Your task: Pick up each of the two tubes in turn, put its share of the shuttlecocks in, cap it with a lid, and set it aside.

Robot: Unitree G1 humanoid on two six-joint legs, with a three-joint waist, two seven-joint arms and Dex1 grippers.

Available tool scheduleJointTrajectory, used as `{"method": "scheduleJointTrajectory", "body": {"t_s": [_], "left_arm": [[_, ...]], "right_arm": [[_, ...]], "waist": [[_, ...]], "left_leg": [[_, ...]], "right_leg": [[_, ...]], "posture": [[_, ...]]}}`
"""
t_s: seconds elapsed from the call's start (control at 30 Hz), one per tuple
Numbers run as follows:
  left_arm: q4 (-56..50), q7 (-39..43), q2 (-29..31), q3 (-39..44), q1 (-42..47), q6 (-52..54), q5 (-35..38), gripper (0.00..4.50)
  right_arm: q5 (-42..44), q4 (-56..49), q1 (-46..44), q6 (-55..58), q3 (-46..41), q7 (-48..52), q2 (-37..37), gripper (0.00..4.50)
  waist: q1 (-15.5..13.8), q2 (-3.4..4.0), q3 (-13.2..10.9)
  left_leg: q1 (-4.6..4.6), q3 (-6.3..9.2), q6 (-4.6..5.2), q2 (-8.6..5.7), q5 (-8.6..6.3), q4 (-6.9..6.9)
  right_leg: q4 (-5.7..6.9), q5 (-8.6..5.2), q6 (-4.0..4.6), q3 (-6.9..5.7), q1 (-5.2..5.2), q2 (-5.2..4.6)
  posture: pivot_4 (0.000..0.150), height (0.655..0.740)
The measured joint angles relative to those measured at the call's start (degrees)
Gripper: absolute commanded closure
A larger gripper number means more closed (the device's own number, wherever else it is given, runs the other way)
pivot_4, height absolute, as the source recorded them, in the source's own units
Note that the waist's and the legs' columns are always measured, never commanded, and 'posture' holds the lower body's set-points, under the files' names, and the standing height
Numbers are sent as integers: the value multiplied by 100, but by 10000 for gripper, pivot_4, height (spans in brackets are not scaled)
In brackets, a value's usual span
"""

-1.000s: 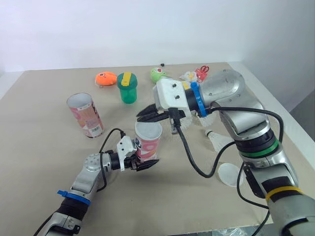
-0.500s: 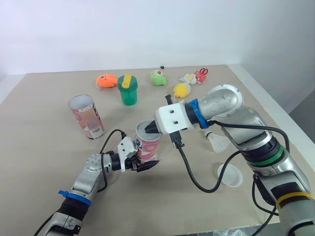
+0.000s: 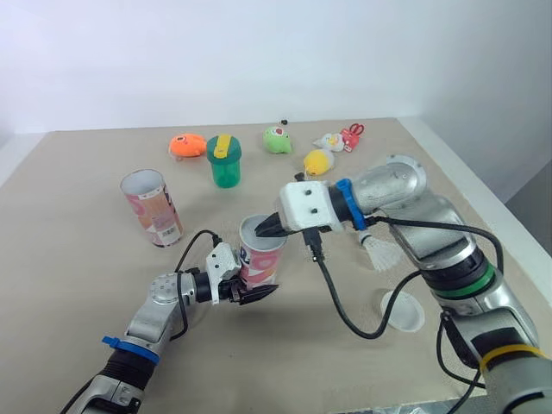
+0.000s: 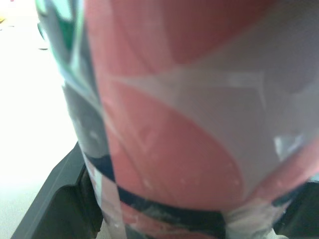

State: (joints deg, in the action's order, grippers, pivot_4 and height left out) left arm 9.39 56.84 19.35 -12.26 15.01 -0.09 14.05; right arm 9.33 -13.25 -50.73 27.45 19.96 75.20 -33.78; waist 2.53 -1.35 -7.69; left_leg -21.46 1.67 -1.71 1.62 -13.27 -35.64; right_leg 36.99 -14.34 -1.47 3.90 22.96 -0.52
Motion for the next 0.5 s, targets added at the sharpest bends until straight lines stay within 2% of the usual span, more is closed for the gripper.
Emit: {"method": "scheduleJointTrajectory", "body": {"t_s": [0.03,0.07,0.1,0.13,0.17,0.33,0.37,0.43,0.5], "left_arm": [[-22,3,7,-1,0,2,3,8347],[-51,3,15,3,-5,2,10,8347],[-111,3,36,4,-12,7,15,1881],[-116,2,42,4,-12,7,15,0],[-131,6,86,4,-19,51,15,0],[-216,97,226,77,-55,154,71,0],[-231,114,249,82,-53,174,78,0],[-267,167,353,83,-71,183,116,0],[-359,314,645,157,-156,158,183,0]], "right_arm": [[282,-11,68,237,-194,-39,47,39787],[525,-20,119,436,-397,-65,82,38254],[1002,-121,202,847,-869,-215,108,35501],[1051,-136,201,889,-935,-232,106,31054],[1444,-308,252,1214,-1318,-408,106,28880],[2440,-851,599,2032,-2044,-901,45,3982],[2545,-943,686,2119,-2067,-973,-12,769],[2571,-1139,1059,2106,-2051,-1042,-224,769],[2297,-1288,2005,1791,-1905,-1054,-589,769]], "waist": [[-2,1,-3],[-4,2,-18],[-5,11,-38],[-5,18,-42],[-4,29,-51],[20,50,-69],[25,54,-74],[30,48,-78],[33,16,-83]], "left_leg": [[-12,-1,0,-2,0,0],[-21,1,0,-2,0,-2],[-44,3,1,-3,0,-5],[-53,2,1,-3,0,-7],[-61,2,1,-5,1,-7],[-62,7,6,8,-2,3],[-63,6,6,10,-2,7],[-62,10,7,13,-3,13],[-60,12,16,18,-12,17]], "right_leg": [[0,0,-1,1,-3,0],[0,1,-2,1,2,0],[0,5,-8,2,17,0],[0,12,-20,2,26,1],[1,21,-33,2,31,2],[1,15,-21,3,41,29],[1,15,-19,3,43,31],[1,11,-12,0,43,36],[1,-7,-1,-10,44,37]], "posture": [[1500,7400],[1500,7400],[1500,7400],[1500,7400],[1500,7400],[1500,7400],[1500,7400],[1500,7400],[1500,7400]]}}
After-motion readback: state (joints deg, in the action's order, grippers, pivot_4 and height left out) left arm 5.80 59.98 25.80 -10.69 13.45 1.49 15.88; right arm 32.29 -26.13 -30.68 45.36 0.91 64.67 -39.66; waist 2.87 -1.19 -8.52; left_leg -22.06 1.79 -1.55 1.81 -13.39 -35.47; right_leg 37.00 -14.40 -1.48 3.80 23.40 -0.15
